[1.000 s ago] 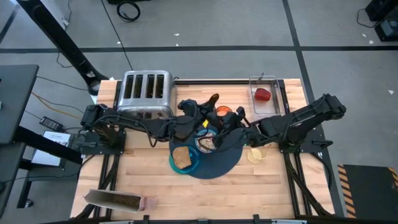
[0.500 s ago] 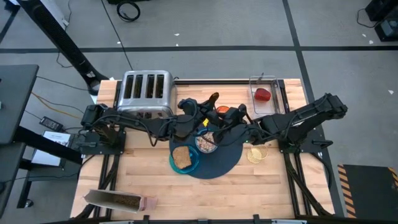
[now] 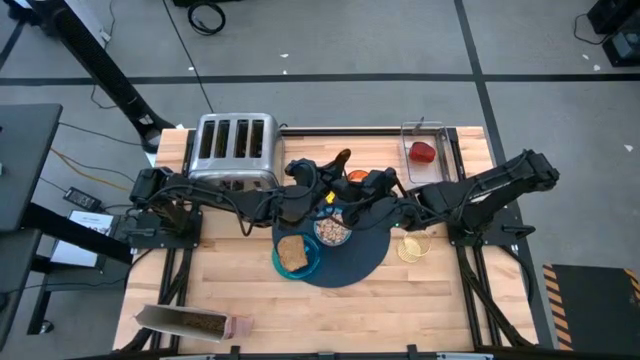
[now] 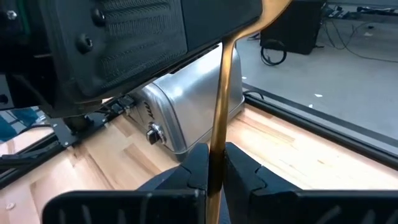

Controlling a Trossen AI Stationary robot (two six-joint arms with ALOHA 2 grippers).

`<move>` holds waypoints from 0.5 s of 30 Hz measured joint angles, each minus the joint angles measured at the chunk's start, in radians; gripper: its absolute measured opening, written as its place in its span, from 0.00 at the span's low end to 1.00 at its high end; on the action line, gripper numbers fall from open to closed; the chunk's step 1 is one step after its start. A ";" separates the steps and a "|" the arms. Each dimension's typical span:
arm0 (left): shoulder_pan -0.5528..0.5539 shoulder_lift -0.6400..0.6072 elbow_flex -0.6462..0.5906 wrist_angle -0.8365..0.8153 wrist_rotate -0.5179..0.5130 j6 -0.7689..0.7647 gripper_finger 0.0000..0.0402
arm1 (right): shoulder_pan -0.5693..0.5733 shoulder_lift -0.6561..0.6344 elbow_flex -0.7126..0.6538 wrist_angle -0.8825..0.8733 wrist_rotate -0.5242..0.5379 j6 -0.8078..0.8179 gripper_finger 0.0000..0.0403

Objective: Arrange a breakfast setting
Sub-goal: Put the gold spoon on the blue table mat to the right of the blue bowl

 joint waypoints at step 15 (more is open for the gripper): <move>-0.010 -0.034 0.000 -0.029 0.119 0.040 0.41 | 0.000 -0.065 0.000 -0.013 -0.048 -0.001 0.07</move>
